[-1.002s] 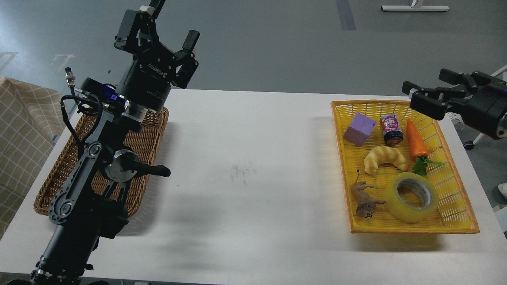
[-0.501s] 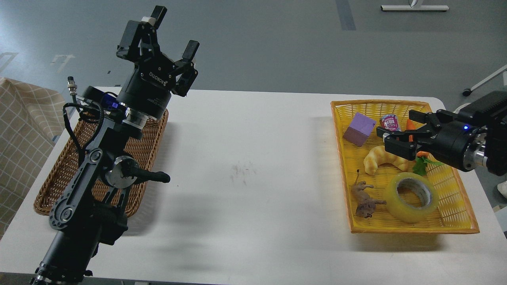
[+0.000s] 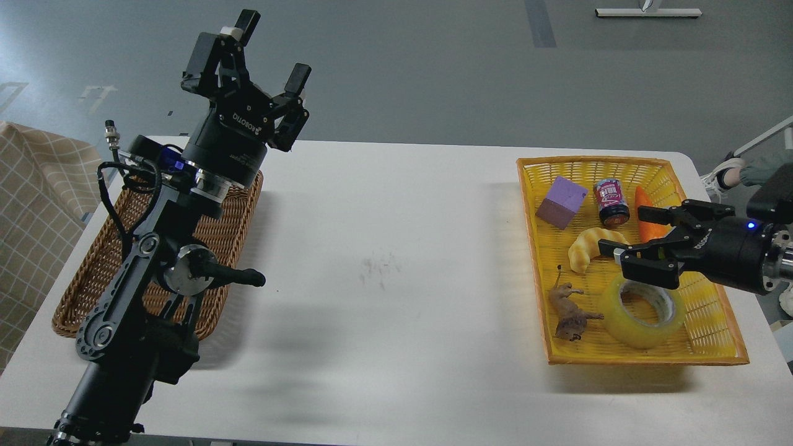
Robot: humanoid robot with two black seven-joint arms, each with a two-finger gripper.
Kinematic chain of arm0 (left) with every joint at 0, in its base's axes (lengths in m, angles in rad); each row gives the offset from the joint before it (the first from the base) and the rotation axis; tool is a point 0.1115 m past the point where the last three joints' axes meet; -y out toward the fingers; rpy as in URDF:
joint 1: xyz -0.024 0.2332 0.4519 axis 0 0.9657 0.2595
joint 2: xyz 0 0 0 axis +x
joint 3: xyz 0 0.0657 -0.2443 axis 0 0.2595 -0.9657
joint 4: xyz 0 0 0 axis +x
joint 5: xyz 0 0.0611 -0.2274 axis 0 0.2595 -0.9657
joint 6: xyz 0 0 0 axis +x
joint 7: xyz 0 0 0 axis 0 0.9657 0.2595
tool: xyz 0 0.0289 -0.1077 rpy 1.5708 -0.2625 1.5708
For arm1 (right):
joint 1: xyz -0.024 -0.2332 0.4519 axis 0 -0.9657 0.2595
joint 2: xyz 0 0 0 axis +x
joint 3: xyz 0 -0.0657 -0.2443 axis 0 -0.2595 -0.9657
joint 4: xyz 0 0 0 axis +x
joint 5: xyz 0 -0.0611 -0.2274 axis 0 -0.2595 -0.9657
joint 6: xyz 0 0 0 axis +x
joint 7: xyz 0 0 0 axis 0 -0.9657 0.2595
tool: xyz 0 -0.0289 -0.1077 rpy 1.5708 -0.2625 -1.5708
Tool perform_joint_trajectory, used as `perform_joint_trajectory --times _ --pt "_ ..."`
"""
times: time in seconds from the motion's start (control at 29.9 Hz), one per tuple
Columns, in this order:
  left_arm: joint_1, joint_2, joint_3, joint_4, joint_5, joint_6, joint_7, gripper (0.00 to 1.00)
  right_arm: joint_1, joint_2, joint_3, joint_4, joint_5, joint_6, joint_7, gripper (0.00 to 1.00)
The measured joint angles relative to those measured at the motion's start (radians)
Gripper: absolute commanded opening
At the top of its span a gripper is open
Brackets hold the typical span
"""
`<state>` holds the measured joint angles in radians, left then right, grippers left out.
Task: Place and transfer tape with both arms
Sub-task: 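Reach the right gripper down into the yellow tray toward the tape roll, then close the right gripper on the rim of the yellow tape roll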
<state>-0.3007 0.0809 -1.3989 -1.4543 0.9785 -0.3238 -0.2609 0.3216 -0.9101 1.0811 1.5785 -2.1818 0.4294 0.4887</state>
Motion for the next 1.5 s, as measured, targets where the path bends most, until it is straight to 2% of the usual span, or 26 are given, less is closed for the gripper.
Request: perform_joint_trajectory --times 0.4,0.53,0.84,1.5 --pt "0.004 -0.001 -0.003 0.0 0.0 0.0 -0.001 0.99 0.032 -0.002 -0.056 -0.131 0.0 -0.004 0.0 0.94" --pt "0.0 -0.001 0.0 -0.001 0.0 0.0 0.002 0.99 0.102 -0.001 -0.161 -0.183 0.0 -0.016 0.0 0.94" --pt "-0.008 0.004 0.0 -0.001 -0.001 0.001 0.014 0.99 0.274 -0.005 -0.435 -0.315 0.0 -0.137 0.0 0.94" --pt "-0.006 0.003 -0.003 0.0 -0.009 0.008 0.028 0.99 0.276 -0.015 -0.491 -0.357 0.0 -0.145 0.0 0.94"
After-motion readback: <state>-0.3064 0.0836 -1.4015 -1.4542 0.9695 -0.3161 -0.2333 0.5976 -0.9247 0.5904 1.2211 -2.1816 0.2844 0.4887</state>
